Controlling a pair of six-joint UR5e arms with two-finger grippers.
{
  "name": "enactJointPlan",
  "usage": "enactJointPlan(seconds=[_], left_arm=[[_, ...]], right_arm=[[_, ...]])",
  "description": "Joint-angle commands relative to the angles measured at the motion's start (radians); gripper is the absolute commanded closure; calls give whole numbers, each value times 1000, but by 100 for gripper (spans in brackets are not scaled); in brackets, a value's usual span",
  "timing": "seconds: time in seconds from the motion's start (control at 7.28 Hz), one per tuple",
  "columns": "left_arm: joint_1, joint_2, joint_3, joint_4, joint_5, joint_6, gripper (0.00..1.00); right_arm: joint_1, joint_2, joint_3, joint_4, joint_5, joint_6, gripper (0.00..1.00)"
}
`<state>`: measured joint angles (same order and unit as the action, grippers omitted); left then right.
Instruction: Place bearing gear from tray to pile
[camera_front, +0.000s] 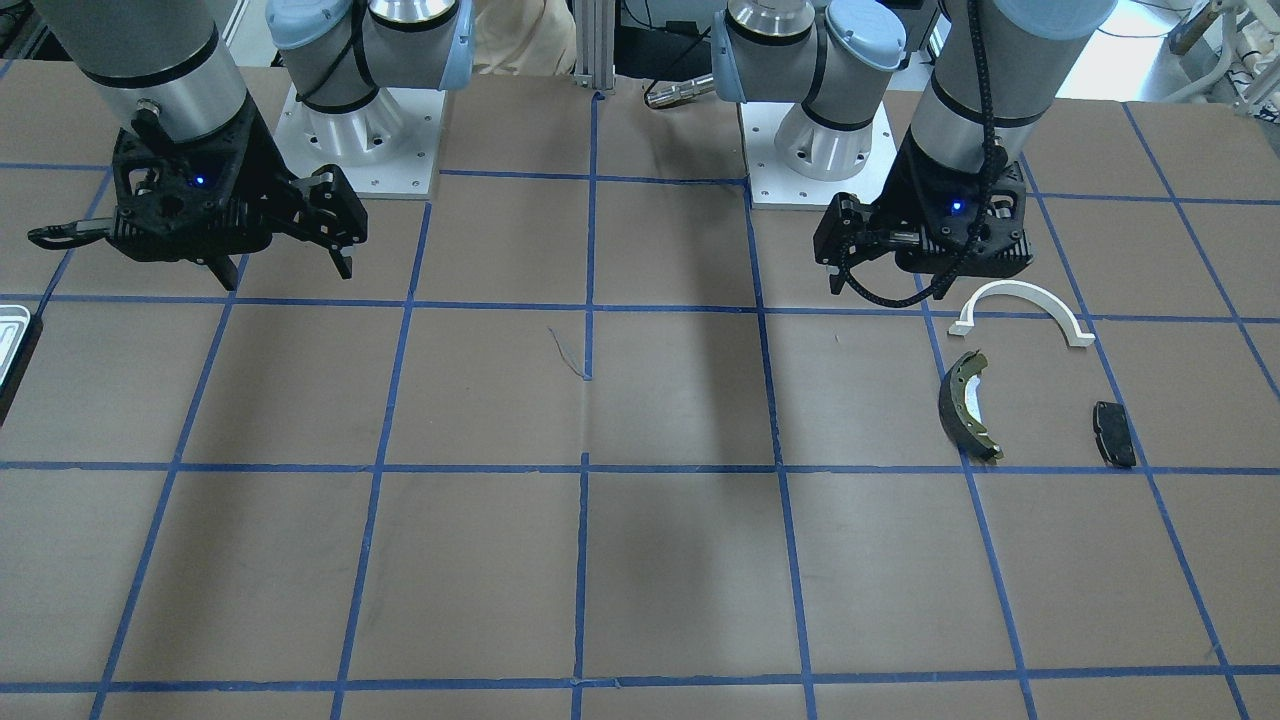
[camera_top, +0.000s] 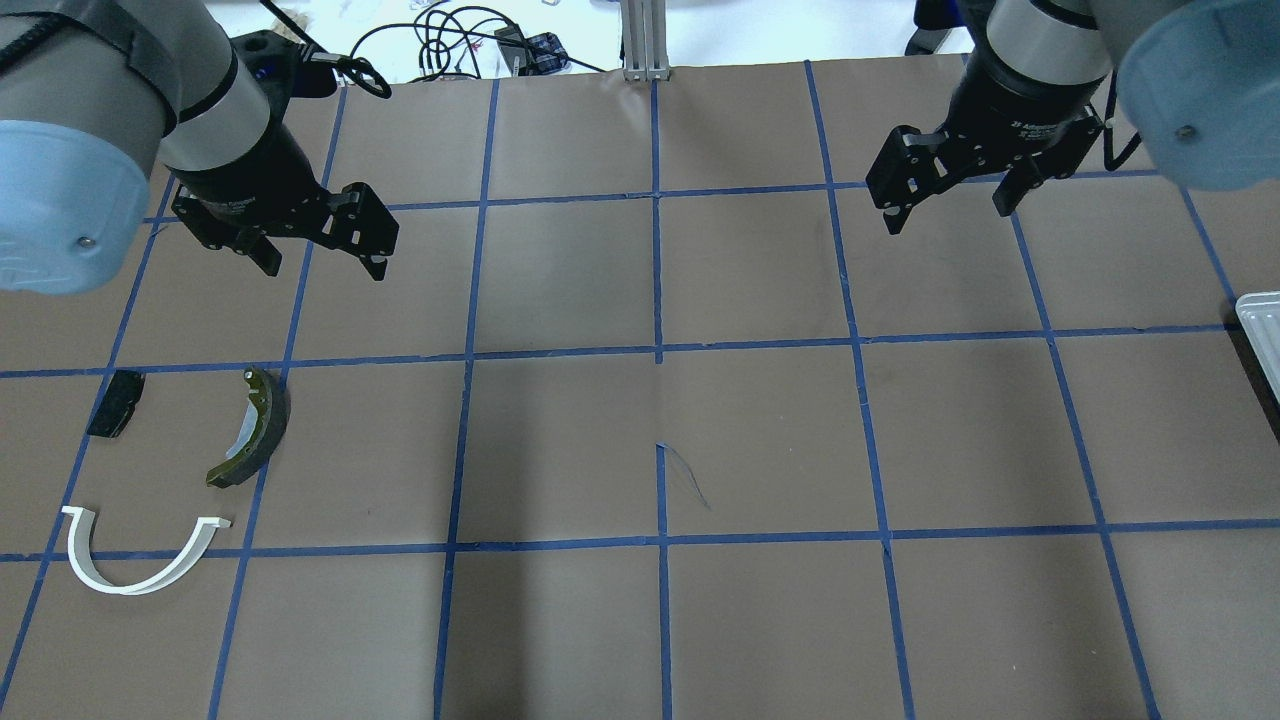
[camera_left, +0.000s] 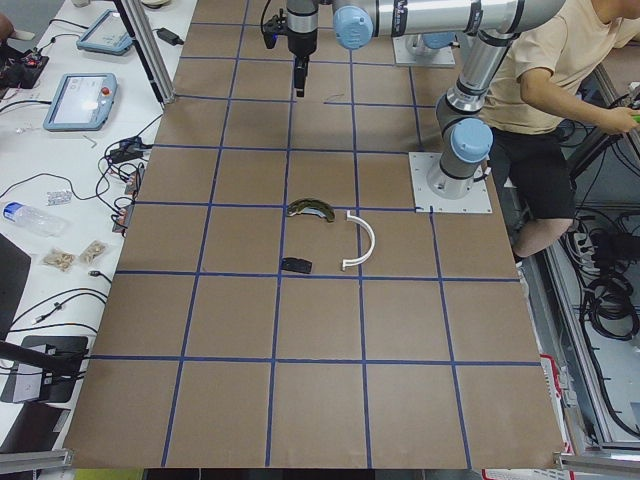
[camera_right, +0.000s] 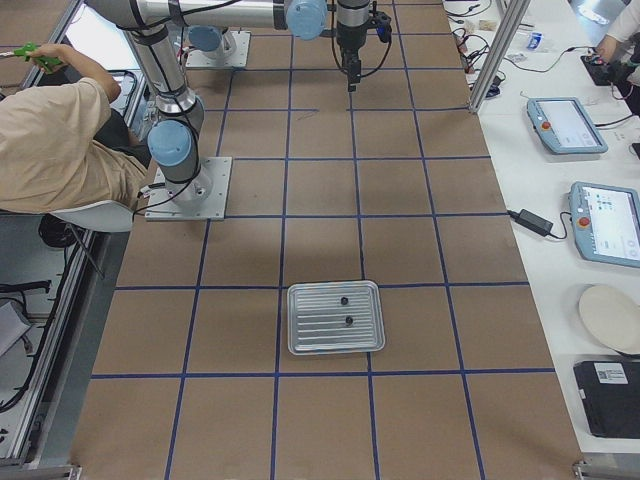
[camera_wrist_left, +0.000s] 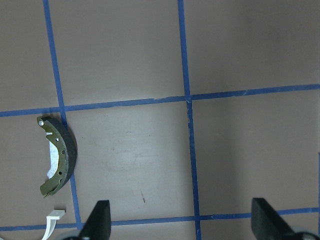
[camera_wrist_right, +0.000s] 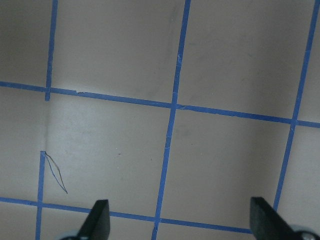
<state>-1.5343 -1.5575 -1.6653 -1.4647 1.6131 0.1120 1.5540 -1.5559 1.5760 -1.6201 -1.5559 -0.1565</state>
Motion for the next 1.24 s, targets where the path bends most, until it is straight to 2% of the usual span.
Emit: enactJointPlan(seconds=[0.0,0.41,0.55,0.82,0.96,1.1], left_arm=[[2,0,-1,3,1,1,0],[3,0,-1,4,-1,1,0],[2,0,-1,4,1,0,0],[5,0,1,6,-1,1,0],[3,0,1,4,2,1,0],[3,0,-1,4,1,1,0]], right_arm=[[-5,0,-10,-1,7,-1,0],[-92,0,-19,9,-9,-29,0],[-200,-1,-19,14,-4,-99,0],[-419,10,-19,-3,-3,-388,0],[-540,46,-24,2,-1,-446,0],[-614,81,-19,-9,-1,-554,0]])
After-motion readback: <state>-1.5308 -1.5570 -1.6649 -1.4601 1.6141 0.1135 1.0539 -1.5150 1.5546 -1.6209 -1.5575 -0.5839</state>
